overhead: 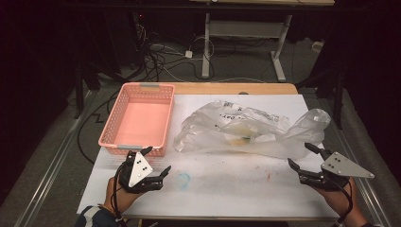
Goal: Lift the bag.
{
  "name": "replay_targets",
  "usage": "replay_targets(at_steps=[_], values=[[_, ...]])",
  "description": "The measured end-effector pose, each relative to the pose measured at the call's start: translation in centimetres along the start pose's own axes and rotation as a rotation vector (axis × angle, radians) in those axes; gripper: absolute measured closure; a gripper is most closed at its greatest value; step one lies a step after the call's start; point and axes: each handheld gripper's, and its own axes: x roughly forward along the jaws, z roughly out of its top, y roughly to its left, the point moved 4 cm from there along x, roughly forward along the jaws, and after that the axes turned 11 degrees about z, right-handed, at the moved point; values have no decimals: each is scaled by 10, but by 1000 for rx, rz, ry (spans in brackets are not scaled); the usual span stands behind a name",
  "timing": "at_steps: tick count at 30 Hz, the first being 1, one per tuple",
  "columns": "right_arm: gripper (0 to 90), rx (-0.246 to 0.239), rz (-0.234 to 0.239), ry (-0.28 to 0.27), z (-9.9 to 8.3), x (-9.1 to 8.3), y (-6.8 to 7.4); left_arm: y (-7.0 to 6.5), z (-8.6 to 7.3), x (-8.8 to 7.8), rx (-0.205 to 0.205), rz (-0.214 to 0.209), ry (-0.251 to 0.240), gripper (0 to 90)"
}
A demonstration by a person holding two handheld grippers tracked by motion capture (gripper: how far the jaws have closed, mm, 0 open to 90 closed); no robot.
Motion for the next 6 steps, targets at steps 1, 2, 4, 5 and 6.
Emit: replay_targets(at_steps=[1, 2, 4, 5, 6], values=[[249, 0, 0, -1, 0, 0, 0, 0, 0, 0, -1, 0, 0, 165], [249, 0, -2, -1, 0, 0, 0, 1, 1, 0, -1, 0, -2, 165], [250, 0, -4, -3, 0, -1, -1, 1, 1, 0, -6, 2, -3, 165], [249, 1, -5, -2, 0, -1, -1, 1, 1, 1, -7, 2, -1, 165], [249, 1, -8, 0, 0, -1, -1, 1, 1, 1, -6, 2, 0, 165]])
